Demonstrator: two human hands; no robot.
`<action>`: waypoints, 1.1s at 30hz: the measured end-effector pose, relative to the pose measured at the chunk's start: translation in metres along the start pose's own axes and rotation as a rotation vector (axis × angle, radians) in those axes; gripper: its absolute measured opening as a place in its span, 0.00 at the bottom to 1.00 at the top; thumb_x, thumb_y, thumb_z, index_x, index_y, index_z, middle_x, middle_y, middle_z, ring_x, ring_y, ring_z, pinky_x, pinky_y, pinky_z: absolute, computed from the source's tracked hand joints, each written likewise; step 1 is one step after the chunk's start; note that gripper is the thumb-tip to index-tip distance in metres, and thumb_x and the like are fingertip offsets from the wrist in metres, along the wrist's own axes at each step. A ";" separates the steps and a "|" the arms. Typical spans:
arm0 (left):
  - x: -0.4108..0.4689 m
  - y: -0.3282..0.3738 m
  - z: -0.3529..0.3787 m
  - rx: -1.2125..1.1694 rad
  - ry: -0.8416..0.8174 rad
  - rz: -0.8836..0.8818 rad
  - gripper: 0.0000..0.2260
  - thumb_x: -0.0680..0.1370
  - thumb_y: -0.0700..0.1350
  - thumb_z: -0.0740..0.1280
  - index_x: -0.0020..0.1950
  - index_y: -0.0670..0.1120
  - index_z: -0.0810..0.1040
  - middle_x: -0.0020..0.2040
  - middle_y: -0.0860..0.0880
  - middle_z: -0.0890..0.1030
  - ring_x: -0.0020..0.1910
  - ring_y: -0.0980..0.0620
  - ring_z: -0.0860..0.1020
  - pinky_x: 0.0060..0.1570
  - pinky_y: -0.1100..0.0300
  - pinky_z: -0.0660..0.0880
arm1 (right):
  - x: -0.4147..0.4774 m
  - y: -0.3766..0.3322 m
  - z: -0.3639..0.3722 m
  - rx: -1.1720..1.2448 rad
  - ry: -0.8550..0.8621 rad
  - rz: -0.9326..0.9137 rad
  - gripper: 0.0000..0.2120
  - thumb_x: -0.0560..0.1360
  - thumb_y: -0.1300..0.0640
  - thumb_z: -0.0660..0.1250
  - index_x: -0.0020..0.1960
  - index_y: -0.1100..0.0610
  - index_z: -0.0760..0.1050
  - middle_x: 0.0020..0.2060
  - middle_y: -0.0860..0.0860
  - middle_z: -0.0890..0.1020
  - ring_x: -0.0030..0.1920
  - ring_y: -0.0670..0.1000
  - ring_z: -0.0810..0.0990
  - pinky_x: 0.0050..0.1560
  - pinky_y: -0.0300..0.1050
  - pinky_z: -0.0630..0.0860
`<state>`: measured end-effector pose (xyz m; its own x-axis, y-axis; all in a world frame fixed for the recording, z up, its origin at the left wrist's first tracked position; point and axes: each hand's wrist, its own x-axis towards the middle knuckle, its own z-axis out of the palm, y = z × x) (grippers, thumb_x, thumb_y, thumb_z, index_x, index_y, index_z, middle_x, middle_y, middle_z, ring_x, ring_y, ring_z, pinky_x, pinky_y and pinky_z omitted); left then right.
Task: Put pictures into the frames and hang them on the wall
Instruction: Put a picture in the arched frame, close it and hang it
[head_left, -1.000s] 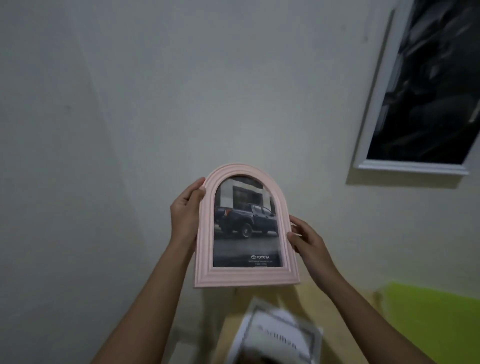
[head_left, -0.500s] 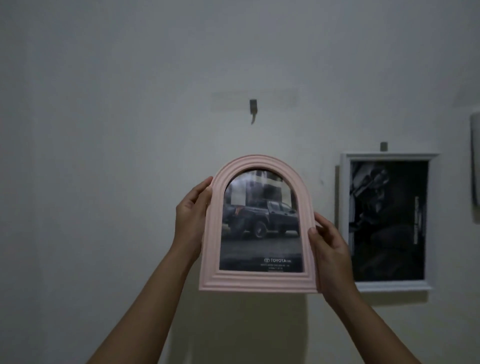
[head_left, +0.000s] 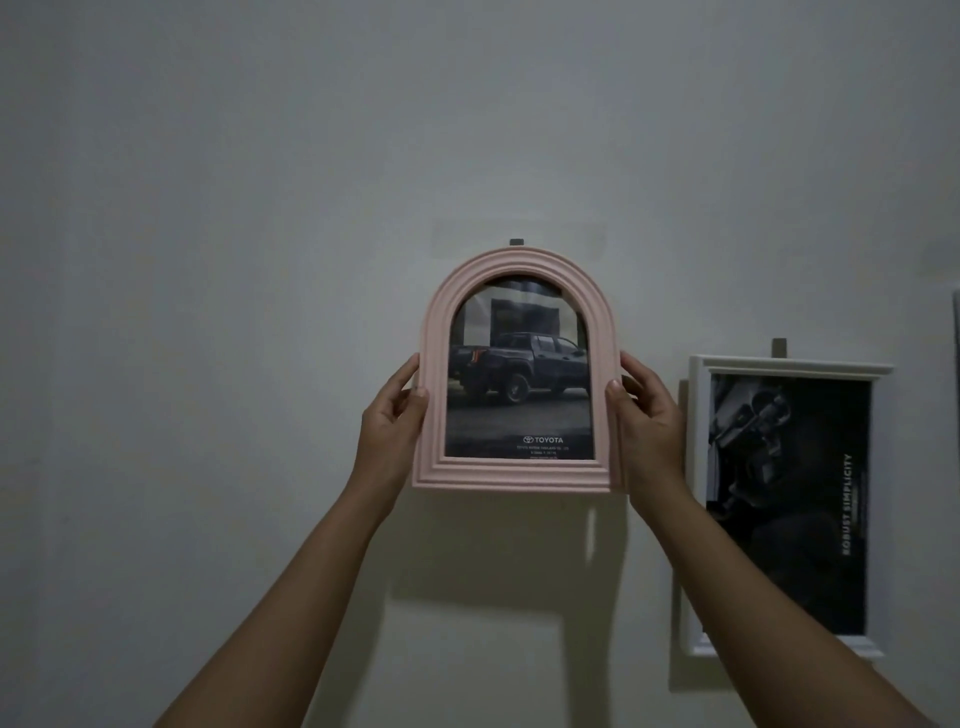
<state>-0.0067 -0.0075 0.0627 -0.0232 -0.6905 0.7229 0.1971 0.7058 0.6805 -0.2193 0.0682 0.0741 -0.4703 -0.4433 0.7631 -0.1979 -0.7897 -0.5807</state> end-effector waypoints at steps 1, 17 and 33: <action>0.001 -0.003 -0.001 0.002 -0.005 -0.002 0.17 0.80 0.44 0.59 0.69 0.55 0.68 0.63 0.42 0.76 0.55 0.45 0.76 0.60 0.51 0.73 | 0.001 0.002 0.000 0.004 -0.001 0.002 0.15 0.78 0.62 0.60 0.64 0.54 0.72 0.49 0.48 0.79 0.48 0.47 0.79 0.44 0.37 0.81; 0.003 -0.023 0.003 0.074 0.026 0.045 0.18 0.80 0.43 0.59 0.71 0.51 0.67 0.66 0.48 0.73 0.62 0.49 0.74 0.63 0.49 0.72 | 0.001 0.027 -0.003 -0.109 -0.013 0.032 0.17 0.78 0.60 0.62 0.65 0.51 0.71 0.53 0.49 0.78 0.53 0.48 0.78 0.53 0.45 0.78; -0.007 -0.029 0.019 0.317 0.152 0.137 0.22 0.77 0.36 0.64 0.70 0.45 0.67 0.56 0.47 0.68 0.54 0.53 0.74 0.59 0.63 0.71 | -0.003 0.030 -0.009 -0.432 -0.041 -0.063 0.26 0.74 0.66 0.65 0.71 0.56 0.65 0.57 0.51 0.69 0.53 0.45 0.74 0.60 0.37 0.71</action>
<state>-0.0306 -0.0202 0.0398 0.1327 -0.5848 0.8002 -0.1250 0.7910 0.5989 -0.2320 0.0495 0.0515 -0.4133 -0.4233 0.8062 -0.5706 -0.5696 -0.5916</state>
